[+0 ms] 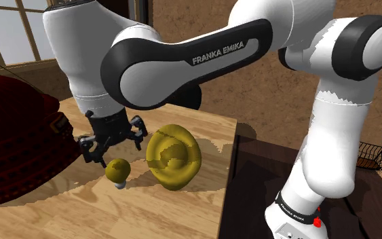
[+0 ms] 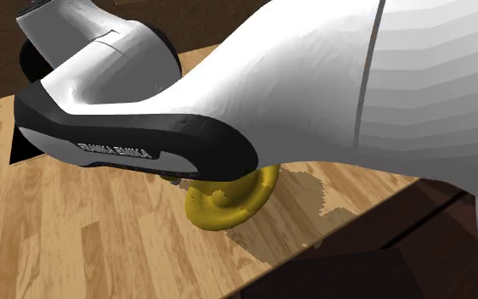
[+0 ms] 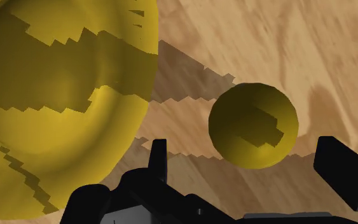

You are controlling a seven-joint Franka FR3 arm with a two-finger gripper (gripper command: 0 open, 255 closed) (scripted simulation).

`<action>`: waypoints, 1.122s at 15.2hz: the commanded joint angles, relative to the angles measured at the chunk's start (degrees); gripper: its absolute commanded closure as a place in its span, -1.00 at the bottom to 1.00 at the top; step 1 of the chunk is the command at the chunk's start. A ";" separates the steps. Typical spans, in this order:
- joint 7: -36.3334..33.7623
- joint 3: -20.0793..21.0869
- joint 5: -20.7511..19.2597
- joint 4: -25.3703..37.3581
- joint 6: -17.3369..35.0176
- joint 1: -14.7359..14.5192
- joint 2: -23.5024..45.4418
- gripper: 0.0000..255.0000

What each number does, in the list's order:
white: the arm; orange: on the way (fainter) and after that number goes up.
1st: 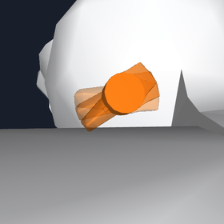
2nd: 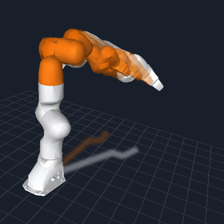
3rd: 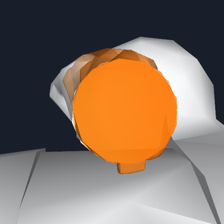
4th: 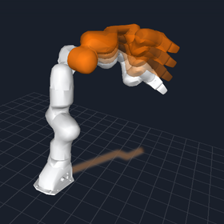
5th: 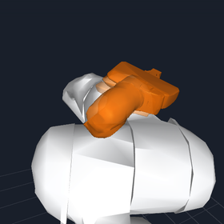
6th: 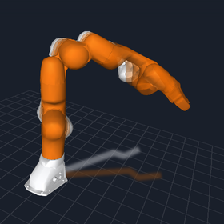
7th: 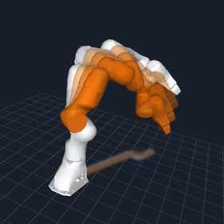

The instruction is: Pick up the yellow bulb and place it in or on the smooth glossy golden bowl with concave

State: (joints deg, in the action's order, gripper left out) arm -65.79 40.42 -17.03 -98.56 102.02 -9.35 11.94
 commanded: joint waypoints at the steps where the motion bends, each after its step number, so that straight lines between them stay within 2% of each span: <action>1: -2.84 -0.05 -2.93 4.66 -1.82 -2.38 4.69 -1.00; 9: -3.46 -0.78 -3.67 -0.50 3.70 -1.68 5.15 -1.00; 16: -3.45 -0.78 -3.67 -0.49 3.68 -1.68 5.15 -1.00; 17: -3.45 -0.78 -3.67 -0.49 3.68 -1.68 5.15 1.00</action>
State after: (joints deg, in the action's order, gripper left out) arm -69.25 39.64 -20.70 -99.03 105.71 -11.02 17.08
